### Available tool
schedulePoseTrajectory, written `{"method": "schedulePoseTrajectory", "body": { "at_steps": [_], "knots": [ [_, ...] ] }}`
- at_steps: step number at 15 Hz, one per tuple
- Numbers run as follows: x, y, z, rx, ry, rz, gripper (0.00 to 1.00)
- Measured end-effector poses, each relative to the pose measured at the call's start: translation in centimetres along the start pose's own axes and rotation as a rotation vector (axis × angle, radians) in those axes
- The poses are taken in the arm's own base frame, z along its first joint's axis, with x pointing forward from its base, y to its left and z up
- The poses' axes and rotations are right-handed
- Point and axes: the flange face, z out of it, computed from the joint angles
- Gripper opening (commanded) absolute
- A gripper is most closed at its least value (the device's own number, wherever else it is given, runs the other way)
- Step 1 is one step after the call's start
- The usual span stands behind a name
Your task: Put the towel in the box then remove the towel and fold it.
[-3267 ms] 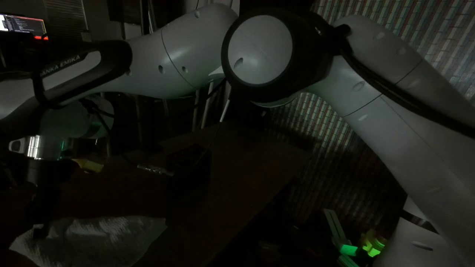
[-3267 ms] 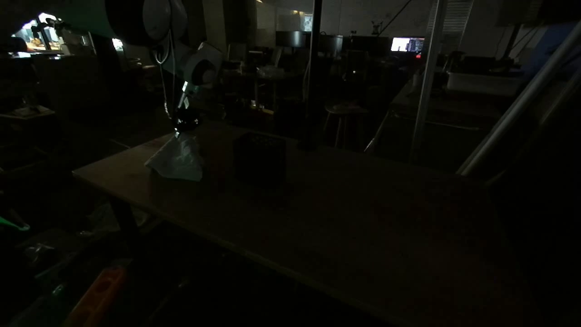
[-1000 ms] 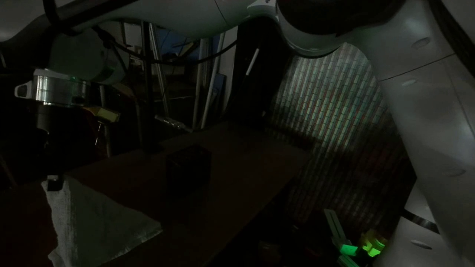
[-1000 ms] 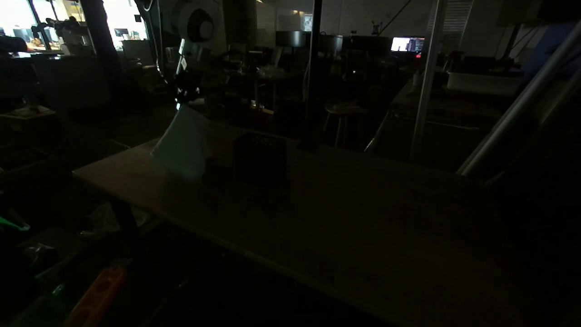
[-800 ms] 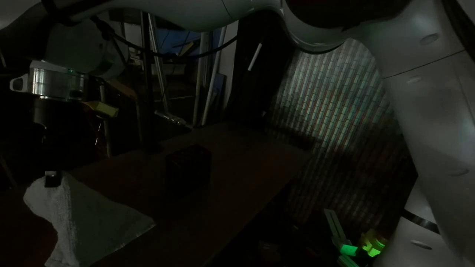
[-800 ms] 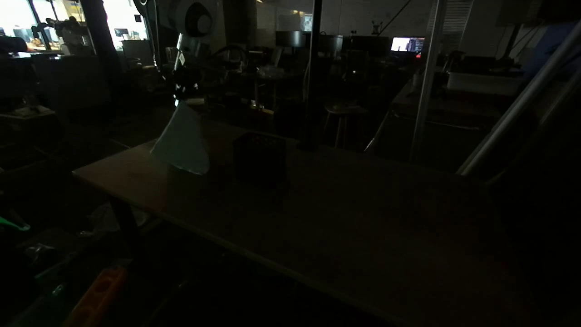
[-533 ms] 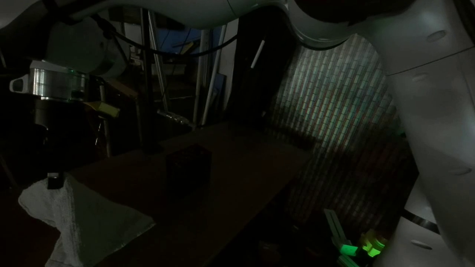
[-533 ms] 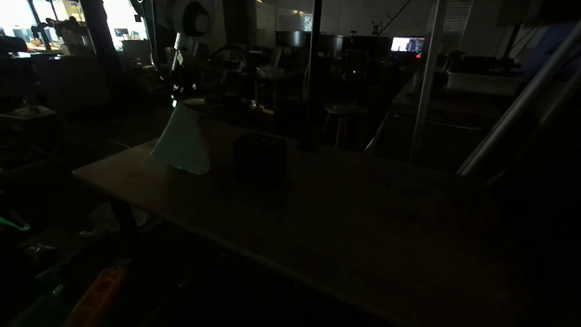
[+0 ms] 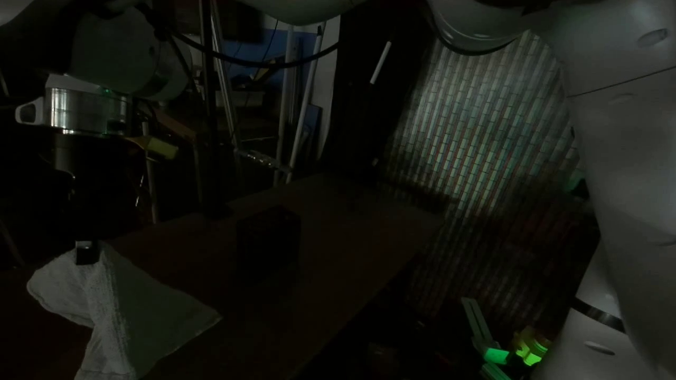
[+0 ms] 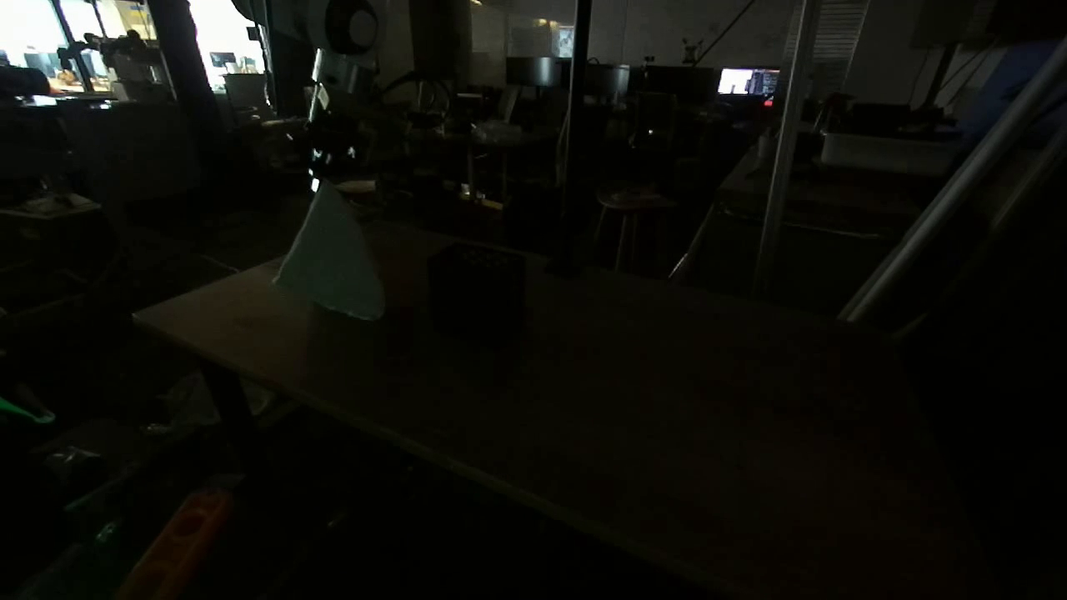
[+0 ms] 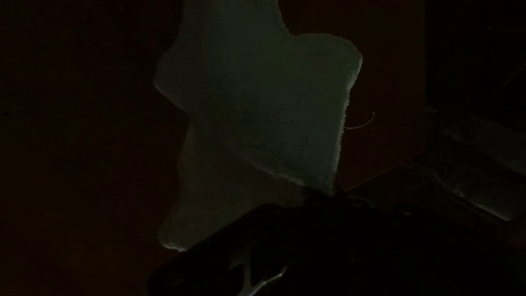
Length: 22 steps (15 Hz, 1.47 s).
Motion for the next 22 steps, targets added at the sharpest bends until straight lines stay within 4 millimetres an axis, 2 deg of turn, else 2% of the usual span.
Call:
{"method": "schedulePoseTrajectory", "body": {
  "at_steps": [8, 12, 22],
  "knots": [
    [0.0, -1.9, -1.2, -0.005, -0.021, -0.015, 0.01],
    [0.7, -3.8, -2.2, 0.005, -0.075, -0.034, 0.01],
    [5.0, -9.4, -7.2, -0.030, -0.212, -0.011, 0.01]
  ]
}}
